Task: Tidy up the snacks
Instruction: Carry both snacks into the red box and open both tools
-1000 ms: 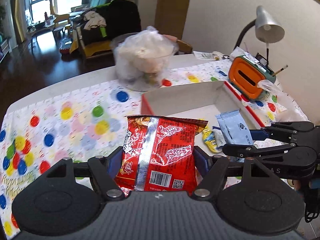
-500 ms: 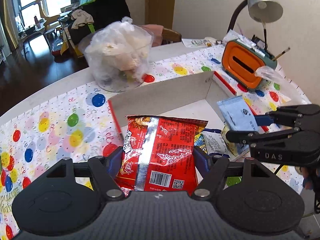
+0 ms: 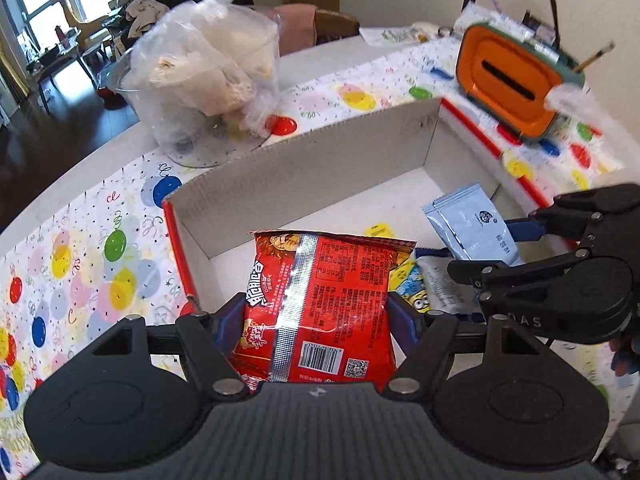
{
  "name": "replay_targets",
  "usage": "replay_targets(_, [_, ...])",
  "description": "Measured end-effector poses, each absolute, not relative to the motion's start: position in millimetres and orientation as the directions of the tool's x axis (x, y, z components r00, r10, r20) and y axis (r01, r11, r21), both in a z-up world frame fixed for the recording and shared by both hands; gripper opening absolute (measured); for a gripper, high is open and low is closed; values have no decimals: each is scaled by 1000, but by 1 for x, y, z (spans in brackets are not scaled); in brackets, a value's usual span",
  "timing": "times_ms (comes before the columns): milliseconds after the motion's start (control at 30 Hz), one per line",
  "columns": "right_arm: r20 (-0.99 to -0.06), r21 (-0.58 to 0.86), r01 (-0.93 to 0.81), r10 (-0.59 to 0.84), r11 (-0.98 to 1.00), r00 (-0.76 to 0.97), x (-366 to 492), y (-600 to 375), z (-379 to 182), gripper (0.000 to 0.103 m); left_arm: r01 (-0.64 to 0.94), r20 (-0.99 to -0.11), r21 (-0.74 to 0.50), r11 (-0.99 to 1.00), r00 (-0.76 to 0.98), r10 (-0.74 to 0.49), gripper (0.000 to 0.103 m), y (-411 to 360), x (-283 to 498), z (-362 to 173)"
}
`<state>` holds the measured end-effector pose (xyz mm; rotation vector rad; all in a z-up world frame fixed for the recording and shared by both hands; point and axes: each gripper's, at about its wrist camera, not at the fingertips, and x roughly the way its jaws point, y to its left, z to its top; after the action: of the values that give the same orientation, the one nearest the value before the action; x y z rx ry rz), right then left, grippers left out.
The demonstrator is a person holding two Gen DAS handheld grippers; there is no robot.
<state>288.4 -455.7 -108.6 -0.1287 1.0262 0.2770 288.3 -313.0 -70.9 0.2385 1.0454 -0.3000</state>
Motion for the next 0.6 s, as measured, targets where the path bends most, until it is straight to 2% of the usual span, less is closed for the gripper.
replay_targets(300, [-882,5,-355,171,935,439,297,-443,-125,45,399,-900,100,911,427,-88,71,-331,295,-92])
replay_targets(600, [-879,21,-362,190,932,437,291,-441,-125,48,388,-908,66,919,404,-106,72,-323,295,-100])
